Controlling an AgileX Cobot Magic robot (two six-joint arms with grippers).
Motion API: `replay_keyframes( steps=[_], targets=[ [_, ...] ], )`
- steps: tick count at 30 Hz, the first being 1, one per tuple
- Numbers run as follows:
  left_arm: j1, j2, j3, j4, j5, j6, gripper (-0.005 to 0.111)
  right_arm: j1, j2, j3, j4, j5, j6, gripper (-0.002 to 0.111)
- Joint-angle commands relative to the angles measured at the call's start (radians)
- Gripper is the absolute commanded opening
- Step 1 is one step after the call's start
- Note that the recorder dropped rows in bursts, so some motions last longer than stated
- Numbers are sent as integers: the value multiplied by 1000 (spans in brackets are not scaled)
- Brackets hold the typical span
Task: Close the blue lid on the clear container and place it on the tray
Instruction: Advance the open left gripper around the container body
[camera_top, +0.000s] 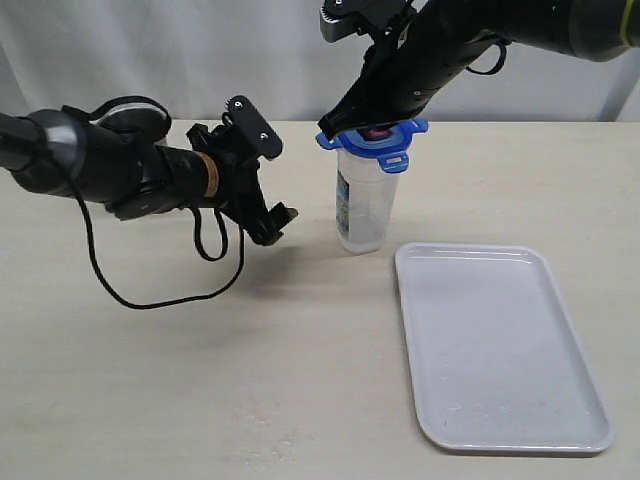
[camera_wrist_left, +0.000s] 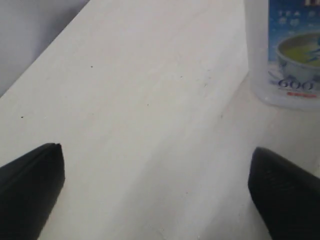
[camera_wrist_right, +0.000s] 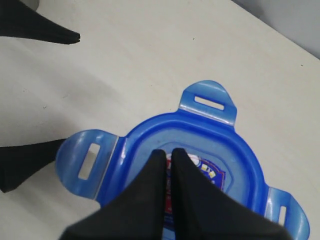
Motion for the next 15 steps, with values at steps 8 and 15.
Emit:
replay_keyframes(
  steps=[8,15],
  targets=[
    [137,4,24,476,-475,-525,102,0,19,11,-11,36,4,4],
    [142,4,24,557,-512,-551,102,0,19,11,-11,36,4,4]
  ],
)
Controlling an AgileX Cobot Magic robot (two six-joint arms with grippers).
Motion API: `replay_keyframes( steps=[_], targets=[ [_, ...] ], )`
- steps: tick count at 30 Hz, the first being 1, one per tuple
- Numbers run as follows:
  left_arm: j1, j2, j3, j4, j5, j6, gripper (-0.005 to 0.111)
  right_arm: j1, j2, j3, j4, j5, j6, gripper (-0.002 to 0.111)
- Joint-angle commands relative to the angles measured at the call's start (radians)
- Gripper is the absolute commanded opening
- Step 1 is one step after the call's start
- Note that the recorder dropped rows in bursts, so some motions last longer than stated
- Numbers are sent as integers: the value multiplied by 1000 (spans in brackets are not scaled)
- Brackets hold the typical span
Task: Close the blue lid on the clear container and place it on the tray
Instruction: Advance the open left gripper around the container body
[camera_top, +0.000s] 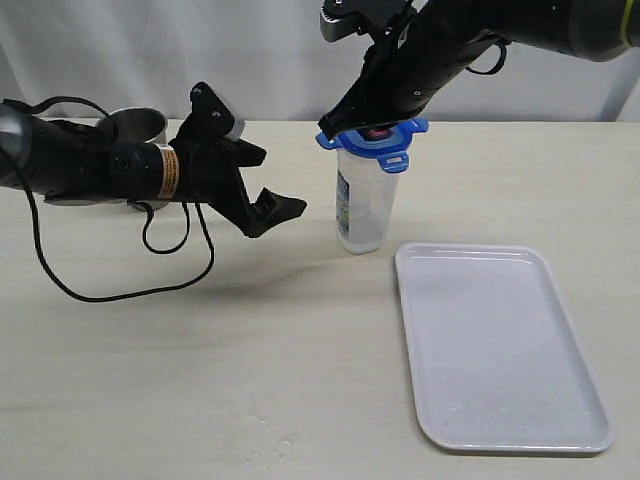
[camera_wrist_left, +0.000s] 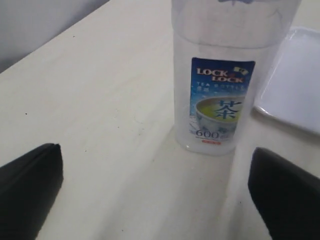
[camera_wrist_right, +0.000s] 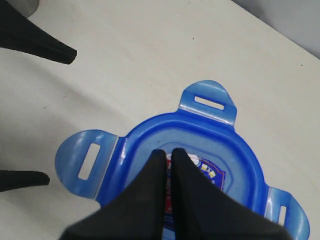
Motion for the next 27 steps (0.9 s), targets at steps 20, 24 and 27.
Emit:
replay_keyframes(
  steps=[20,24,27],
  targets=[
    [25,95,-7,-146,-215,211,102,0,19,11,-11,36,2,4],
    [8,131,-7,-254,-281,288,102,0,19,11,-11,36,2,4],
    [-10,147,-10,-322,-279,359,102,0,19,11,-11,36,2,4]
  ],
)
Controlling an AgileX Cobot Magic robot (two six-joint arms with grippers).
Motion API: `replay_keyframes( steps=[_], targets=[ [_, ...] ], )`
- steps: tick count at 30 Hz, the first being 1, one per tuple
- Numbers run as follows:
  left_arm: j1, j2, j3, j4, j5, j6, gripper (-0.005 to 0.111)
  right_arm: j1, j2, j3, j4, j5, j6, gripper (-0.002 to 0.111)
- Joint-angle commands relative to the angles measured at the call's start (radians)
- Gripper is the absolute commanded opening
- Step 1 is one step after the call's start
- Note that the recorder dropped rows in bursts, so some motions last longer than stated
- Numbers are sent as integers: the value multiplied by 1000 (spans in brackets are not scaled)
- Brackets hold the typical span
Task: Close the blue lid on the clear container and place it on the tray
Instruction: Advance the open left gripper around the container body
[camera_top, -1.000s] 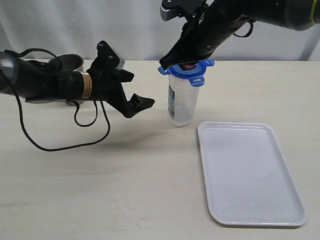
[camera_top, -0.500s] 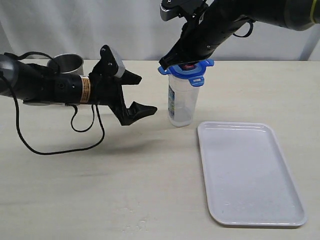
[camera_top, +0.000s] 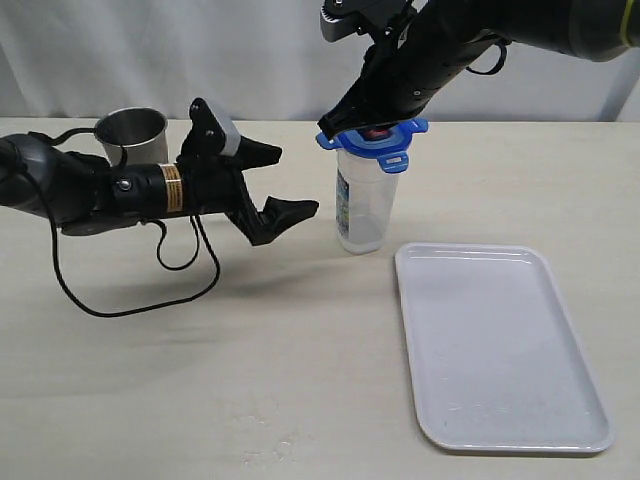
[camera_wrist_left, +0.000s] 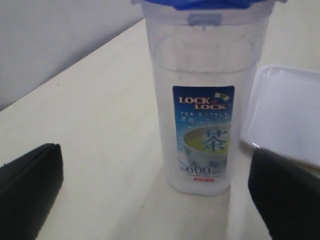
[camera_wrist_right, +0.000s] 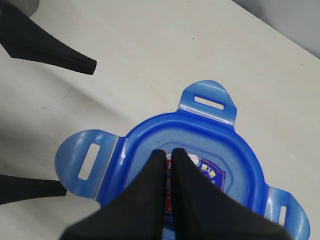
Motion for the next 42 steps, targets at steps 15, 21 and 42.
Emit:
replay_keyframes(
  steps=[15,21,42],
  targets=[
    [-77,38,-19,-158,-27,168,102,0,19,11,-7,36,0,4],
    [-96,38,-19,-216,-124,164,102,0,19,11,-7,36,0,4],
    [-209,148,-111,-398,-3,223,102,0,19,11,-7,36,0,4]
  ],
)
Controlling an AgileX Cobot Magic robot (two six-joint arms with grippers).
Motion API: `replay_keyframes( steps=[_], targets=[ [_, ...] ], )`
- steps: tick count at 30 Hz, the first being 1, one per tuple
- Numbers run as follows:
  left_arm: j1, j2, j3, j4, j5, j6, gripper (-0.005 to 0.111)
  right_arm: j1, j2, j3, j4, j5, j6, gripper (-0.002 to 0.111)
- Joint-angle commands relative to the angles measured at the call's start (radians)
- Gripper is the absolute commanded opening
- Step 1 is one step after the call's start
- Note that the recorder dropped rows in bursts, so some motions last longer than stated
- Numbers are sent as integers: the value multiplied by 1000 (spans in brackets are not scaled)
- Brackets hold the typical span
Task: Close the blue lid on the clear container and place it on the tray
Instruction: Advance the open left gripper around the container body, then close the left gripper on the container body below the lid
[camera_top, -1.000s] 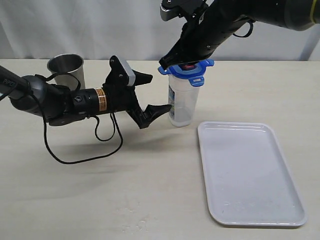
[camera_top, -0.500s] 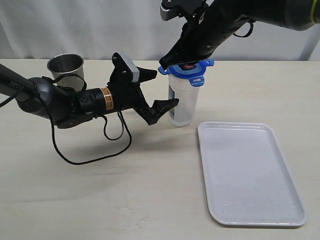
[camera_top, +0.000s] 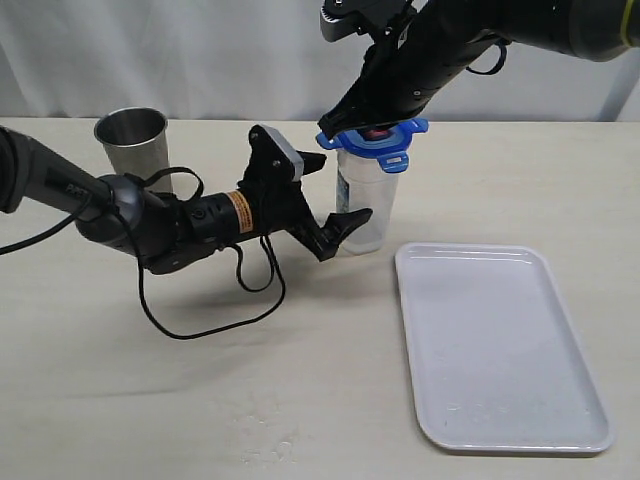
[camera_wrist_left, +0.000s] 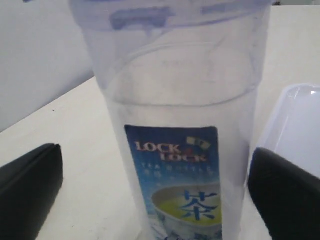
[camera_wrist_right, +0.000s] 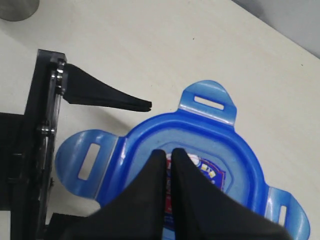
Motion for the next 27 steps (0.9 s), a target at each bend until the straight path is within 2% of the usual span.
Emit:
replay_keyframes(
  steps=[1,9,22,27],
  targets=[
    [-31,35,-57,-8,-12,-47,102,0,19,11,-7,36,0,4],
    [-63,45,-98,-7,2,-52,102,0,19,11,-7,36,0,4],
    [-63,45,-99,-24,4,-52,102,0,19,11,-7,36,0,4],
    [-63,45,-99,-10,-90,-52,102,0,19,11,-7,36,0,4]
  ],
)
